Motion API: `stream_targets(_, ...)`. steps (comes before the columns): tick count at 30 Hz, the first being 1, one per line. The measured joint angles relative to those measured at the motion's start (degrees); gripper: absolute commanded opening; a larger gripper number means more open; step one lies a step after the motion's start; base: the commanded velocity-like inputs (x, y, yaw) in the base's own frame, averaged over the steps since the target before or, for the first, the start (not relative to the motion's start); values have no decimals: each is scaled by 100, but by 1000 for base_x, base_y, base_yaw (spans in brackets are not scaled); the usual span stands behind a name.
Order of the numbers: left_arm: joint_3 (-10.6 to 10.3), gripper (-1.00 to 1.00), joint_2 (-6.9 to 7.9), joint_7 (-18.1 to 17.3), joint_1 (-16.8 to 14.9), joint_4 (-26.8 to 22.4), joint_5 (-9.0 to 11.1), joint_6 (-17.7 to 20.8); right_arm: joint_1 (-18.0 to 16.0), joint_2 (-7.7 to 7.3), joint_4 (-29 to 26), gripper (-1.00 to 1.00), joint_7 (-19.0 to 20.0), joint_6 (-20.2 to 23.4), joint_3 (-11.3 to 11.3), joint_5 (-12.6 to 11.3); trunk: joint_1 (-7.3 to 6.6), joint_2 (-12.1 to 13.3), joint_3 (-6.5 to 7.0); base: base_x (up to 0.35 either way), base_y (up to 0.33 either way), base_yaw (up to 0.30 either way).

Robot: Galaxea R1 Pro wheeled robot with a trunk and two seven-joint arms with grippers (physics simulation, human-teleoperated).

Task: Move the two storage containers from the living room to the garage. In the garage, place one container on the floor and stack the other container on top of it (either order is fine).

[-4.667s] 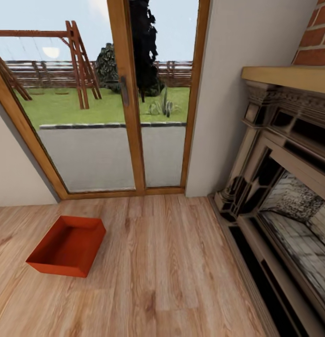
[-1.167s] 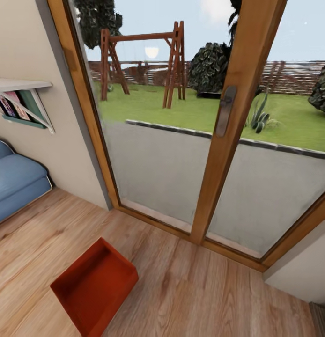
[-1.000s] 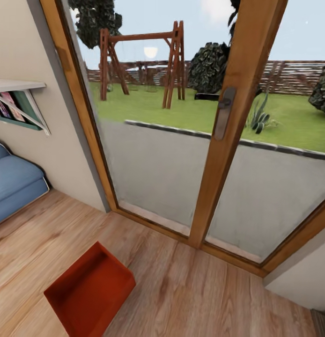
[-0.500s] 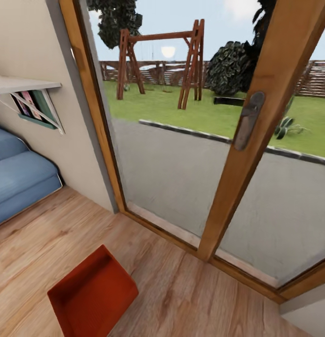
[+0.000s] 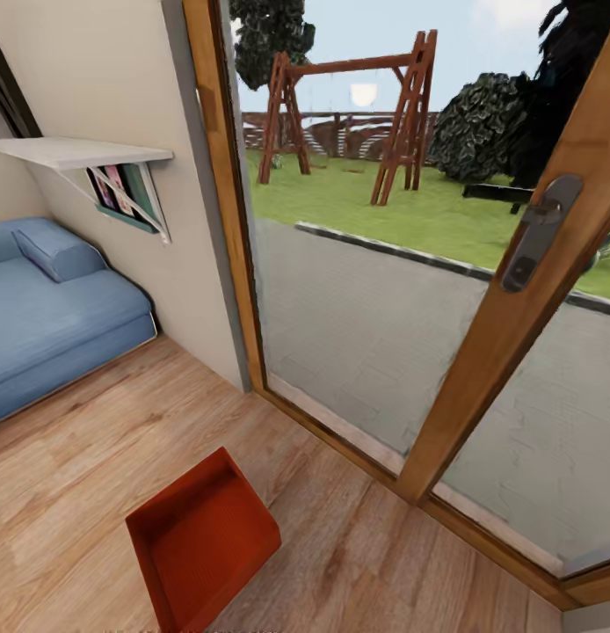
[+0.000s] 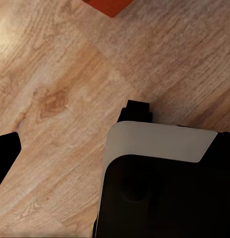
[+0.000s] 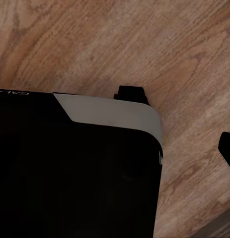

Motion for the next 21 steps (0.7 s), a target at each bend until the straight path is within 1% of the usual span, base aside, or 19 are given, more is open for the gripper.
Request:
stream_targets(13,0,100,0,0,0,0,0,0,-4,0,0,100,-1,-2,0,0,0,0,-26,0,0,269)
stream_targets(15,0,100,0,-1,0,0,0,0,-3,0,0,100,-1,-5,0,0,-1,0,-30,113,-71,244)
stream_targets(21,0,100,15,-1,-1,0,-1,2,-2,0,0,100,-1,-5,0,-1,-3,0,-34,224,-155,50)
